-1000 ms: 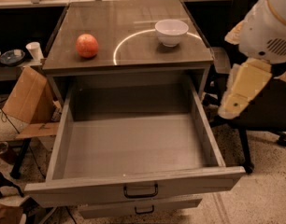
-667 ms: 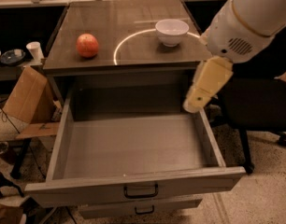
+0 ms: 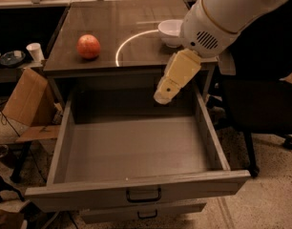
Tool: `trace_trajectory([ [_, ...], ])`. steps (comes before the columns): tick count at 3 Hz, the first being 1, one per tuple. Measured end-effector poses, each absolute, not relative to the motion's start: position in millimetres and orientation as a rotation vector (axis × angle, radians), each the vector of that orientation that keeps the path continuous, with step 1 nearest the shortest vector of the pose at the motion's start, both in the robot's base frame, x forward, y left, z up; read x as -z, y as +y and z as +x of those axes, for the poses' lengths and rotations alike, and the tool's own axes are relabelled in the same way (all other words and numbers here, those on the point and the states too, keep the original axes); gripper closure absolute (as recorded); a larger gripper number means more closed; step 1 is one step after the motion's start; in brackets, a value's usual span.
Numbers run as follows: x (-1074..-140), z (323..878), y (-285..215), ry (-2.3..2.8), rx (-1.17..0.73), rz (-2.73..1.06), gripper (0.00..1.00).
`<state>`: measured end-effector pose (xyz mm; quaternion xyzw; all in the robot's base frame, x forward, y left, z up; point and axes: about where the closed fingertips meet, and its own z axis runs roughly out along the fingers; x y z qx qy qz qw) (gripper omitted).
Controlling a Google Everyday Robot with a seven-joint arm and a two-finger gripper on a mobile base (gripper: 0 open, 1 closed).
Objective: Place apple into top drawer
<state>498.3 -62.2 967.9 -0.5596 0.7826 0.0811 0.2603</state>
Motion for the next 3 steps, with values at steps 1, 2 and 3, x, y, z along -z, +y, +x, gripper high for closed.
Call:
trace_trajectory([
  [1,-967.9,498.6,-62.5,2.1,-0.255,-1.473,0.0],
  [2,-967.0,531.5,-11.9,2.02,-0.348,-1.362,0.0],
  [3,-988.5,572.7,46.4,1.928,-0.387,-1.281,0.0],
])
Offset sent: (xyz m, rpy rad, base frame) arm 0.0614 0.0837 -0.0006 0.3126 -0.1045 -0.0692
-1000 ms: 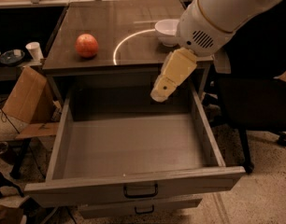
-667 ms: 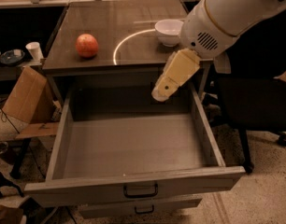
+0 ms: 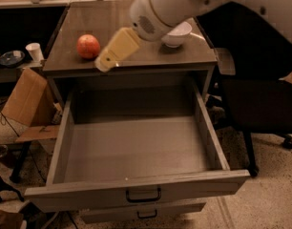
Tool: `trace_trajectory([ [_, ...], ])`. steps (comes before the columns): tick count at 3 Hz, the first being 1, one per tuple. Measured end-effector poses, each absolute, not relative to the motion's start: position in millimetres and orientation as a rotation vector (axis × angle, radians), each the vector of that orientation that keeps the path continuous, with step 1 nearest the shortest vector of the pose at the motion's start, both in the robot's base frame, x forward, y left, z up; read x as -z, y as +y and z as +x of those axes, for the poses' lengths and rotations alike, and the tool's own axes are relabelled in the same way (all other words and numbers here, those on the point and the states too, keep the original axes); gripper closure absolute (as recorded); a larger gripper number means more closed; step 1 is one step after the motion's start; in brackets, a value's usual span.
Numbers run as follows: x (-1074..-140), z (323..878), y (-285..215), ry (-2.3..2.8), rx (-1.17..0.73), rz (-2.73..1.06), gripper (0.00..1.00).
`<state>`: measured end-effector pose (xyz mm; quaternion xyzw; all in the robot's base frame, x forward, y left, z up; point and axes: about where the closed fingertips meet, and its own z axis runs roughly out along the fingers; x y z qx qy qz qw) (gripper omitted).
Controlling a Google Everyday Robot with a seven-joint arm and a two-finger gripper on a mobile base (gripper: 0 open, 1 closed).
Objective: Place apple into top drawer
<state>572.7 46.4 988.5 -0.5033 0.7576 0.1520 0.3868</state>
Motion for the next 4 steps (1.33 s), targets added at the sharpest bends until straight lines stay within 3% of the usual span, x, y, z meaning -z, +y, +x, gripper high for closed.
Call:
trace_trajectory([
  [2,-1027.2,671.3,124.5,1.888,-0.332,-1.128,0.0],
  [4,-1001.8,735.7,193.3,1.955,-0.381,-1.072,0.0],
])
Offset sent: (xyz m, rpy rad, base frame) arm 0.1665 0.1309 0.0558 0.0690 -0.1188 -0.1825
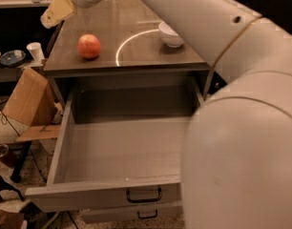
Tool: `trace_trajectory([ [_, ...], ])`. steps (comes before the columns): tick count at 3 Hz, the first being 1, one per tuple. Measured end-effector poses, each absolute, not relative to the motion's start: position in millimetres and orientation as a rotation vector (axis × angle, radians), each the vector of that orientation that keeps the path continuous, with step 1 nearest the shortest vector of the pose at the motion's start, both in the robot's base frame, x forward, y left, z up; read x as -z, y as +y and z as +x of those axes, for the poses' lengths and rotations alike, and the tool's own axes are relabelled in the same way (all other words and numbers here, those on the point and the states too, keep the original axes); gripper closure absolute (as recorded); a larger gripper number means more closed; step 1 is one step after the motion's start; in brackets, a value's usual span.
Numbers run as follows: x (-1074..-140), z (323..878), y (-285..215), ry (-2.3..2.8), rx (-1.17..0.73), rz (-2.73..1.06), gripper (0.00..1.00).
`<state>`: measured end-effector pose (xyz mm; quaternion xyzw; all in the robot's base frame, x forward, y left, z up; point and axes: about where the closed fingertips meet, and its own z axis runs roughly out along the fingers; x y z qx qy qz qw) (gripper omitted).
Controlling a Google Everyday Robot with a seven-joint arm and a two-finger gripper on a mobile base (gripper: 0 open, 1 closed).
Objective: Place apple into top drawer
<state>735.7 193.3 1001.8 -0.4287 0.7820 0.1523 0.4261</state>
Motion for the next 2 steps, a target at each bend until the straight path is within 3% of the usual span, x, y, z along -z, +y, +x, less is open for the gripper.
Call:
trace_trajectory([
  [2,-957.6,765.0,256.8,2.054,-0.42,-1.048,0.0],
])
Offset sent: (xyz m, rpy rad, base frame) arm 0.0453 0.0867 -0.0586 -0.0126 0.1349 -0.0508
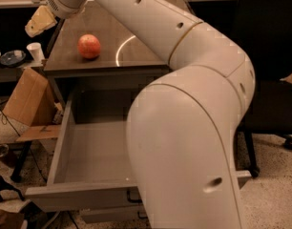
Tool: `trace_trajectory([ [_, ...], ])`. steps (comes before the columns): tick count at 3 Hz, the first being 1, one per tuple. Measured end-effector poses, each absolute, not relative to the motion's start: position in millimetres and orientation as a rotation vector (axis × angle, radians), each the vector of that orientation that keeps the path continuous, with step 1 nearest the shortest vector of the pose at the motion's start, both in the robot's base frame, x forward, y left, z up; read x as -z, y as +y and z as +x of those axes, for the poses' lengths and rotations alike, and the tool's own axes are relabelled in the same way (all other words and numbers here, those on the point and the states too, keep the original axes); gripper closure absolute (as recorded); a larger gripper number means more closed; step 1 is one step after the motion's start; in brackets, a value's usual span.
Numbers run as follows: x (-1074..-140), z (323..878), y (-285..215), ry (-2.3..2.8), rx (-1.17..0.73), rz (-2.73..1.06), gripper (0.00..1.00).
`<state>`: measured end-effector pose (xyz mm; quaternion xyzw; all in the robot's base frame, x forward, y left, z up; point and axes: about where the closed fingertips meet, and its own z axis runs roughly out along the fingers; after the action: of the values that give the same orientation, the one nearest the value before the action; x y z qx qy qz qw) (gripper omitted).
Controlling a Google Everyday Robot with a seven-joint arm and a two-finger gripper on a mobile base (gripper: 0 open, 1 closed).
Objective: Place apple into top drawer
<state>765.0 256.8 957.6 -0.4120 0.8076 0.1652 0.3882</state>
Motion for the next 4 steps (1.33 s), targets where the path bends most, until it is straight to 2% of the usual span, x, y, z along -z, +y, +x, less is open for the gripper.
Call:
trace_trajectory([
  [2,-898.6,790.8,239.0,2.201,-0.472,-0.901,0.0],
  [4,-868.2,807.4,201.1,2.276,-0.421,-0.796,0.0],
])
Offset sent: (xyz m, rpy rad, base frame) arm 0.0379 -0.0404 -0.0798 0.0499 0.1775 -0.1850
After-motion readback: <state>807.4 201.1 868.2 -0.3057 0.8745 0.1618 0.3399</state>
